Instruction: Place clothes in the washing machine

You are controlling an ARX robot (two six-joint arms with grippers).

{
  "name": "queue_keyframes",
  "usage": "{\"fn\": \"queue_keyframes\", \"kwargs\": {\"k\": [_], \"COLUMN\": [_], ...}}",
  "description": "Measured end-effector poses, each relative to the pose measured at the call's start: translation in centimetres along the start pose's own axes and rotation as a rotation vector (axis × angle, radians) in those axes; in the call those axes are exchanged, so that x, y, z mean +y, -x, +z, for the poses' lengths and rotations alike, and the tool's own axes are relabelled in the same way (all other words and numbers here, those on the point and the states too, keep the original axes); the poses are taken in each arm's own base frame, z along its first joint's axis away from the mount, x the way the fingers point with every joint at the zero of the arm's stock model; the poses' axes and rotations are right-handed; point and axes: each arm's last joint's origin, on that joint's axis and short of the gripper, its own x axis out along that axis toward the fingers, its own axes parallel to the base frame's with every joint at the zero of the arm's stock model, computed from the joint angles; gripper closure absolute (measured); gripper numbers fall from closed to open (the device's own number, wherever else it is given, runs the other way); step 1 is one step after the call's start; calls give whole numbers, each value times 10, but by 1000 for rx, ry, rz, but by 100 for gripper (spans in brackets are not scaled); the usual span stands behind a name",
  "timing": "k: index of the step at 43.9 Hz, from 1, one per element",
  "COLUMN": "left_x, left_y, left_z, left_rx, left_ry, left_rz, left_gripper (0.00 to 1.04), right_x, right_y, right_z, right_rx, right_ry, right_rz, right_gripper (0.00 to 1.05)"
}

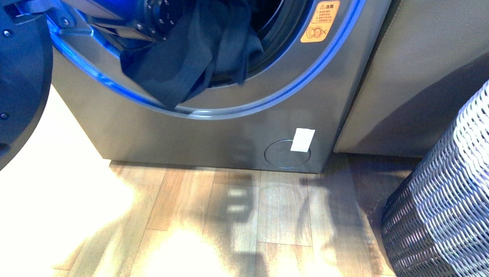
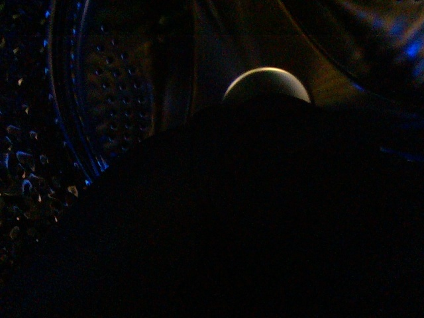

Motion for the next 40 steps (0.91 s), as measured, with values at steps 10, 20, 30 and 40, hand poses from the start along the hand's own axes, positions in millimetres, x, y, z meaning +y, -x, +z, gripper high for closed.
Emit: {"fn": "queue_keyframes", "kwargs": {"k": [10, 20, 30, 40], "left_x": [0, -1, 0, 8], "left_y": [-10, -11, -2, 10], "left_z": [25, 24, 14, 38], "left_rx": [-90, -70, -22, -44], "left_ry": [-12, -30, -33, 14], "left_rz": [49, 26, -10, -33], "left_gripper": [97, 80, 40, 5], "right_x": [0, 0, 0, 0], "right_y": [8, 14, 18, 23], "right_z": [-7, -15, -19, -20], "right_rx": [-3, -12, -14, -13], "right_ry": [0, 0, 1, 0], "right_rz": [0, 0, 0, 0], "right_gripper": [102, 102, 102, 102]}}
